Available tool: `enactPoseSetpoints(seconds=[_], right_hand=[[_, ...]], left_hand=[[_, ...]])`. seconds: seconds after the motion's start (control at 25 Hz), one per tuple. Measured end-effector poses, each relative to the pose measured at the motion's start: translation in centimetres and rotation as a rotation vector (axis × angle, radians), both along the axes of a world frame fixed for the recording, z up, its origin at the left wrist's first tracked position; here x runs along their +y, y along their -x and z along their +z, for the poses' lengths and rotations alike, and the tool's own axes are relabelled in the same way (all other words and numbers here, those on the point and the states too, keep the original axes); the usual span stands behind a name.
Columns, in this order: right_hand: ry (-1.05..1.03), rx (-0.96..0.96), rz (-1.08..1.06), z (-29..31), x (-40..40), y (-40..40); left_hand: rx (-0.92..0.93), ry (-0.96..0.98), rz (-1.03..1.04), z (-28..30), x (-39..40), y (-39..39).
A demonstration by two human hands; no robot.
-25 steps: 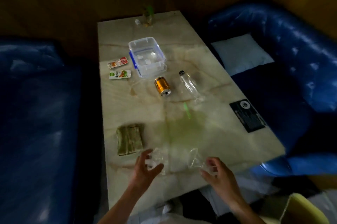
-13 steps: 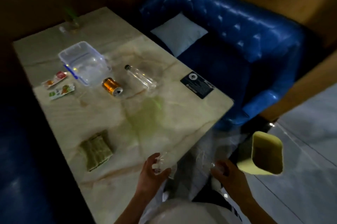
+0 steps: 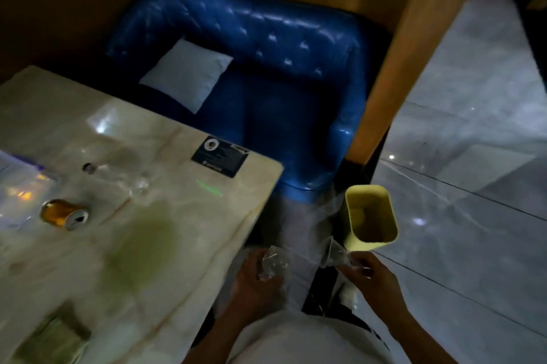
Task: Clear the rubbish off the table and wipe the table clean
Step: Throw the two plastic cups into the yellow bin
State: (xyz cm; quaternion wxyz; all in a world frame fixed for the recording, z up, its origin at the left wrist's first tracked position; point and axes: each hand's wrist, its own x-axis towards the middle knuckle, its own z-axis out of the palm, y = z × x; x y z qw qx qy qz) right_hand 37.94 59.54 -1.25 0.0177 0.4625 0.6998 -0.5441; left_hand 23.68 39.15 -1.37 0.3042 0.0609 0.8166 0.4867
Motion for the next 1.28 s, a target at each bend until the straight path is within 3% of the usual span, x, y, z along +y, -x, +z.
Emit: enactPoseSetpoints(seconds=[0.52,0.8,1.28], right_hand=[[0.068,0.016,-0.212,-0.5,16.7,-7.0],[0.084,-0.018,-0.35,-2.1,19.6,-6.7],[0.194,-0.092,-0.617,-6.4,22.3,-0.4]], left_hand=[[0.016,0.088,-0.228,-3.1,19.8,-2.0],[0.051,0.126,-0.355,-3.4,25.2,0.5],[0.001,0.227,-0.681,-10.0,34.2,9.5]])
